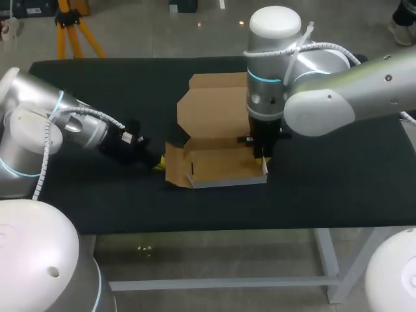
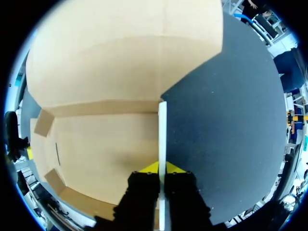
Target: Assemble the packaging by folding the flat box into shape, placing the metal phone stand inside, and closing the box properly
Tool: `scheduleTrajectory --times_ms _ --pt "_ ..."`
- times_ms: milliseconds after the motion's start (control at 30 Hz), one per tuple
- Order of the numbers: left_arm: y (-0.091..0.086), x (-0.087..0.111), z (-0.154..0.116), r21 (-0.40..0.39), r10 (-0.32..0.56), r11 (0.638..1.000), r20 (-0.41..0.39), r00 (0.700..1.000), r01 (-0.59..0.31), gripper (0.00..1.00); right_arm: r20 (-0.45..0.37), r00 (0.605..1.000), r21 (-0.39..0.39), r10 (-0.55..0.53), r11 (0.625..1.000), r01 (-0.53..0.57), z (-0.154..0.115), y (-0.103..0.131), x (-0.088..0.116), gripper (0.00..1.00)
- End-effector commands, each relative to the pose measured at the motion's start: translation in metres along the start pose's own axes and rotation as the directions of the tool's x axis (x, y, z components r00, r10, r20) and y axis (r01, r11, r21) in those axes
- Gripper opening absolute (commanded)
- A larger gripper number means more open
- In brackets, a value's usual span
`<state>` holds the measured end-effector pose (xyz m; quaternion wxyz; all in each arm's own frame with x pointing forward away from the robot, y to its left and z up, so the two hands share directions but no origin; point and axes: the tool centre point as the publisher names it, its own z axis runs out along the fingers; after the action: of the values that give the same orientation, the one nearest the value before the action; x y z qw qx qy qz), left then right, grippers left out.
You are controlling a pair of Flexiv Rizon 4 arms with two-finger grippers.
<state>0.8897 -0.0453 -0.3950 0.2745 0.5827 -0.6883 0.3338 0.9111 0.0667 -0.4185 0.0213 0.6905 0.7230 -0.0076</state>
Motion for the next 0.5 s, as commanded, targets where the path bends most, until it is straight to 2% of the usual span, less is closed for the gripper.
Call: scheduleTrajectory --times_ms 33,500 --pt "0.004 0.003 0.001 0.022 0.011 1.000 -0.049 0.999 -0.010 0.00 0.004 1.000 0.003 0.001 1.000 -0.001 0.000 0.001 0.001 0.00" --pt "0.001 0.033 0.007 0.078 0.042 0.996 -0.111 0.993 -0.034 0.00 0.004 1.000 0.003 0.001 1.000 -0.001 0.000 0.001 0.001 0.00"
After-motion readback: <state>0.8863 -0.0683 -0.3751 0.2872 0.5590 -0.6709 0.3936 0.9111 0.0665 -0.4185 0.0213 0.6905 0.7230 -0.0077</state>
